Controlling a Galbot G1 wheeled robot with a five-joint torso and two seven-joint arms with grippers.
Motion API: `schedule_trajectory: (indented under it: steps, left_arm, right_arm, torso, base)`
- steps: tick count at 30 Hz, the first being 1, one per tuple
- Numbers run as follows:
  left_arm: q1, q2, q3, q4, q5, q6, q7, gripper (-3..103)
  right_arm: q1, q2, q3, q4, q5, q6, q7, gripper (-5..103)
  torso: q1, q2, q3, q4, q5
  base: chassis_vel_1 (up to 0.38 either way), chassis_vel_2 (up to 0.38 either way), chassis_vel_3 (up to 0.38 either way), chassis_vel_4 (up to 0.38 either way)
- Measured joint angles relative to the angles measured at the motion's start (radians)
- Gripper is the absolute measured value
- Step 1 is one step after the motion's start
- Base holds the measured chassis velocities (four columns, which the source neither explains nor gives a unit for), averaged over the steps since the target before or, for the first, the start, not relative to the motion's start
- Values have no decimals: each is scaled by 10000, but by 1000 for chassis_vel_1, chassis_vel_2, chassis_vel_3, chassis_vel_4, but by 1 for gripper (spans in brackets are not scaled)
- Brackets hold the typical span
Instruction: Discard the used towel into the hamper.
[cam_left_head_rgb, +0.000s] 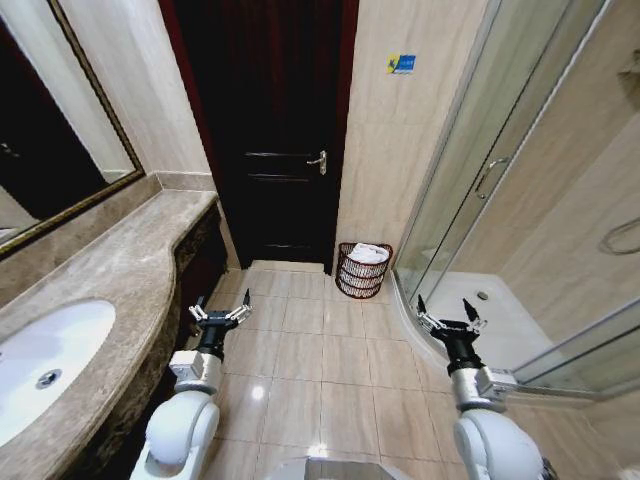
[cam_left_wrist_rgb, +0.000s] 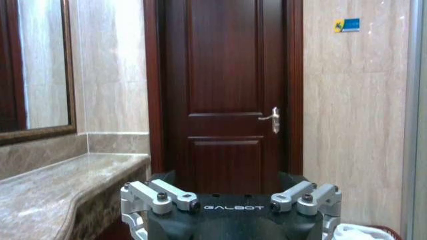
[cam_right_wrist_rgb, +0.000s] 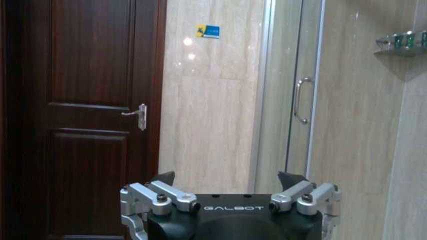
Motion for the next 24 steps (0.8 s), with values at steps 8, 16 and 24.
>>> schedule_trajectory:
  steps: [8, 16, 24]
  left_arm:
    - [-46, 9, 86, 13, 103, -15, -100, 100]
    - [-50, 13, 91, 23, 103, -20, -106, 100]
    - [-51, 14, 92, 28, 103, -23, -107, 100]
  right_arm:
    - [-12, -27, 10, 10, -160, -24, 68, 100]
    - [-11, -30, 12, 15, -161, -29, 73, 100]
    - [-9, -34, 12, 18, -161, -36, 78, 100]
  torso:
    - [0, 0, 0, 0, 0]
    - [0, 0, 0, 0, 0]
    - [0, 0, 0, 0, 0]
  base:
    - [0, 0, 0, 0]
    - [0, 0, 0, 0]
    - [0, 0, 0, 0]
